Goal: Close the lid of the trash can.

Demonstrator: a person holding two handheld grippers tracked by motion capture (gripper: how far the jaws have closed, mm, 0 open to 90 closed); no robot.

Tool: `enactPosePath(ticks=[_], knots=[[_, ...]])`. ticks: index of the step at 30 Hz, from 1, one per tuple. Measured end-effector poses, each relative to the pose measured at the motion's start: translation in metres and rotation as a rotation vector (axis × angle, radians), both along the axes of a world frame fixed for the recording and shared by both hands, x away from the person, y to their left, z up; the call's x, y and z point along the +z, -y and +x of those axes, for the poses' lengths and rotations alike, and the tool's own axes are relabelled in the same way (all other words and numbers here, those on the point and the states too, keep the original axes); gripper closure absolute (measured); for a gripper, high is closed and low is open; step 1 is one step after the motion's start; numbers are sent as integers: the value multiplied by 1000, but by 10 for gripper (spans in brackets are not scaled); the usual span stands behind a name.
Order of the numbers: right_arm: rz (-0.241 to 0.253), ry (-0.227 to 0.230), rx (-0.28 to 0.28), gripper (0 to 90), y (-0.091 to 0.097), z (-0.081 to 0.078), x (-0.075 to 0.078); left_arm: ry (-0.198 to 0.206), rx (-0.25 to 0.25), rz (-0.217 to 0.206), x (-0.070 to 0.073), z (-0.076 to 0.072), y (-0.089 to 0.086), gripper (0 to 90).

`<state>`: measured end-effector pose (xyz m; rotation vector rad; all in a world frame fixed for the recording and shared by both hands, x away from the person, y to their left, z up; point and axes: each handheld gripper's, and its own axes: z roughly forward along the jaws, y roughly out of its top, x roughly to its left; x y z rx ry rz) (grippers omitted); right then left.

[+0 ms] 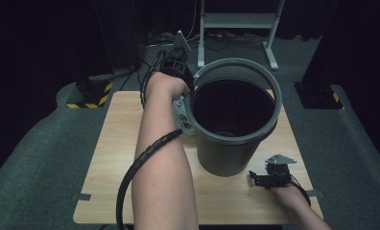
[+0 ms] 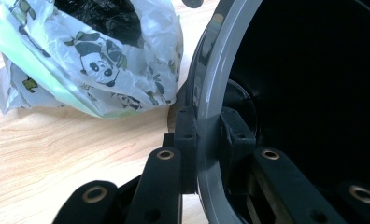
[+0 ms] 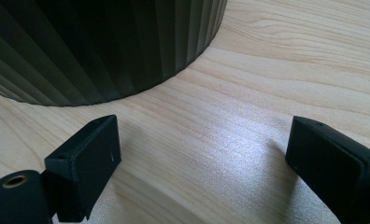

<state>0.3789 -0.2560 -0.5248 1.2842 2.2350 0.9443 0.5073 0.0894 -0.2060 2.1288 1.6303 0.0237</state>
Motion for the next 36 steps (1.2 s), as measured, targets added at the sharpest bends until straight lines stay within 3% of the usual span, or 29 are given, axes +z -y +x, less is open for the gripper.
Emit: enactPosePath(ticks=[21, 28, 36], knots=[[0, -1, 0, 99, 0, 0, 0, -3, 4, 50, -11, 4, 11, 786], [0, -2, 0, 99, 0, 0, 0, -5, -1, 87, -14, 6, 16, 782], [-2, -2, 1, 98, 0, 0, 0, -2, -5, 90, -17, 6, 15, 773]])
